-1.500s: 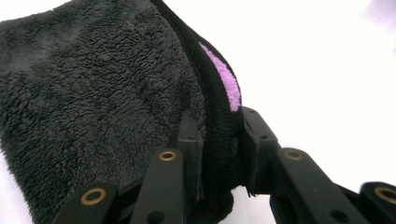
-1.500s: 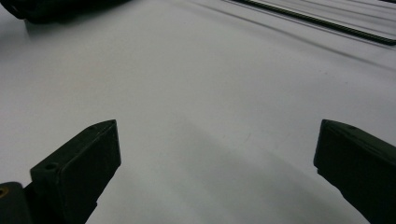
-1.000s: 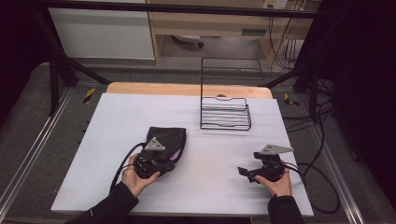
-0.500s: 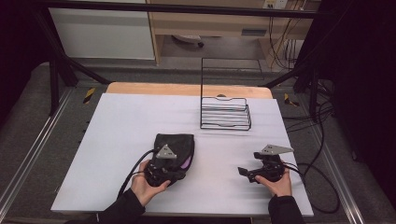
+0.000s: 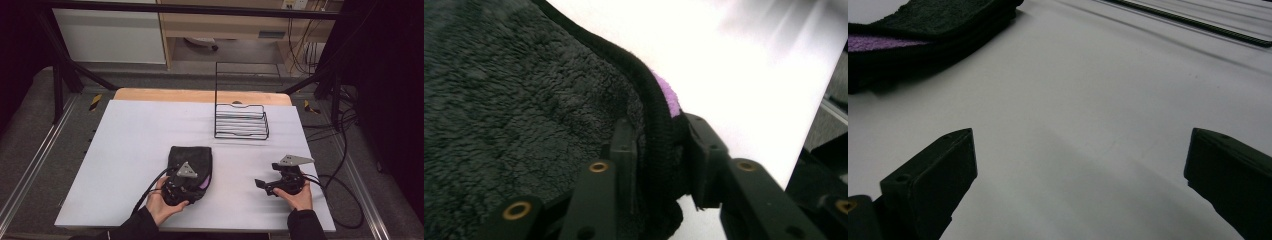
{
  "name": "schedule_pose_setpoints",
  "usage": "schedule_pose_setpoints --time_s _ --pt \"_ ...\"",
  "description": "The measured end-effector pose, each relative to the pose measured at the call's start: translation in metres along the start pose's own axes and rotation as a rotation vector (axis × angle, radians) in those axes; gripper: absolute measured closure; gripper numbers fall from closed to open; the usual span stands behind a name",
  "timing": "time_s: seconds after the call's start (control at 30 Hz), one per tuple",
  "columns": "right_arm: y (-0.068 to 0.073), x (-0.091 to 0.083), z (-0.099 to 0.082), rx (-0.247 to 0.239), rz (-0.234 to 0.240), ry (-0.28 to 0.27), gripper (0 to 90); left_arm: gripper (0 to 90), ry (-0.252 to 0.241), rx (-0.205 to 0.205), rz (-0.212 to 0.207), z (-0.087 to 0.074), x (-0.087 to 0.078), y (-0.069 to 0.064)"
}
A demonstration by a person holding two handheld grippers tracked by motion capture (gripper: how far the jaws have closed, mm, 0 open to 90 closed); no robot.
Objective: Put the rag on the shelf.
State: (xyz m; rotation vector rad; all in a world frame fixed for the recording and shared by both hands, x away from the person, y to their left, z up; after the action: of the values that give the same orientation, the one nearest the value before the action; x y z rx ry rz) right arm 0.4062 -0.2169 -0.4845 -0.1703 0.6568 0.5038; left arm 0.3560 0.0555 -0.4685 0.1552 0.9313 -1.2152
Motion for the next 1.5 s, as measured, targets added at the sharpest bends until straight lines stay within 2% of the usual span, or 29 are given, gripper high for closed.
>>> schedule_pose_setpoints --time_s 0.03,0.17,0.23,0.27,0.33,0.4,0.43,0.47,0.63,0.8,0.93,1.0,1.1,1.13,1.17,1.2,1.23,1.27,1.3,1.4,1.43,1.5 --pt "0.0 0.0 0.0 0.001 -0.001 -0.002 1.1 60.1 0.0 0.003 -0.01 0.001 0.0 -0.002" --pt "0.0 0.0 0.0 -0.002 -0.004 -0.002 1.2 53.5 -0.041 0.02 -0.028 0.007 -0.011 -0.006" --pt "0.0 0.0 0.0 0.0 -0.003 0.001 1.2 52.5 -0.073 0.033 -0.014 0.011 -0.021 -0.004" --pt "0.0 0.0 0.0 0.001 -0.005 0.001 1.3 47.1 -0.081 0.036 -0.006 0.012 -0.026 -0.002" --pt "0.0 0.0 0.001 0.003 -0.009 -0.005 1.5 42.9 -0.097 0.035 0.023 0.013 -0.036 0.005" --pt "0.0 0.0 0.001 0.01 -0.01 -0.011 1.8 40.0 -0.12 0.015 0.051 0.012 -0.046 0.015" --pt "0.0 -0.001 0.002 0.011 -0.016 -0.009 1.8 38.1 -0.126 -0.008 0.075 0.008 -0.053 0.024" --pt "0.0 0.0 0.003 0.011 -0.022 -0.014 2.0 37.1 -0.126 -0.008 0.075 0.008 -0.053 0.024" --pt "0.003 0.001 0.009 0.017 -0.035 -0.028 2.9 33.5 -0.104 -0.067 0.144 -0.017 -0.064 0.045" --pt "0.012 0.007 0.021 0.036 -0.047 -0.036 3.5 33.3 -0.07 -0.133 0.146 -0.043 -0.066 0.058" --pt "0.032 0.018 0.039 0.05 -0.049 -0.038 5.6 40.2 -0.057 -0.177 0.141 -0.061 -0.065 0.066" --pt "0.042 0.024 0.044 0.055 -0.043 -0.032 7.2 43.4 -0.054 -0.182 0.135 -0.063 -0.064 0.066" --pt "0.068 0.035 0.05 0.052 0.01 -0.017 10.9 50.8 -0.062 -0.197 0.107 -0.066 -0.059 0.063" --pt "0.075 0.036 0.05 0.046 0.026 -0.009 12.6 53.2 -0.066 -0.2 0.102 -0.066 -0.059 0.062" --pt "0.075 0.036 0.05 0.046 0.026 -0.009 12.6 53.2 -0.07 -0.204 0.094 -0.066 -0.058 0.06" --pt "0.095 0.042 0.051 0.042 0.068 -0.002 13.4 58.6 -0.074 -0.21 0.082 -0.066 -0.057 0.058" --pt "0.095 0.042 0.051 0.042 0.068 -0.002 15.8 58.6 -0.083 -0.22 0.073 -0.067 -0.056 0.057" --pt "0.112 0.045 0.05 0.045 0.093 0.01 20.3 60.8 -0.085 -0.222 0.069 -0.067 -0.055 0.056" --pt "0.12 0.047 0.048 0.034 0.101 0.017 23.4 62.1 -0.094 -0.232 0.063 -0.068 -0.054 0.055" --pt "0.14 0.055 0.041 -0.011 0.101 0.063 28.7 66.5 -0.101 -0.243 0.058 -0.068 -0.054 0.054" --pt "0.144 0.057 0.039 -0.026 0.088 0.071 30.8 68.8 -0.104 -0.253 0.053 -0.068 -0.053 0.053" --pt "0.15 0.059 0.036 -0.023 0.097 0.07 38.9 71.7 -0.105 -0.264 0.048 -0.068 -0.052 0.052"
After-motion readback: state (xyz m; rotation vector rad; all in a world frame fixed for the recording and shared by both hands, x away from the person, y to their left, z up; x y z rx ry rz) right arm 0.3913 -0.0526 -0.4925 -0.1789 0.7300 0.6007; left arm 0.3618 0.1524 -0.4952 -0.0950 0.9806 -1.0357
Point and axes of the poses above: each handheld gripper's, and its own axes: x roughly forward along the jaws, z roughly out of its top, y roughly to its left, the point moved 7 cm from there along x, roughly forward along the jaws, and after that the axes turned 15 degrees about -z, right-handed, at the moved point
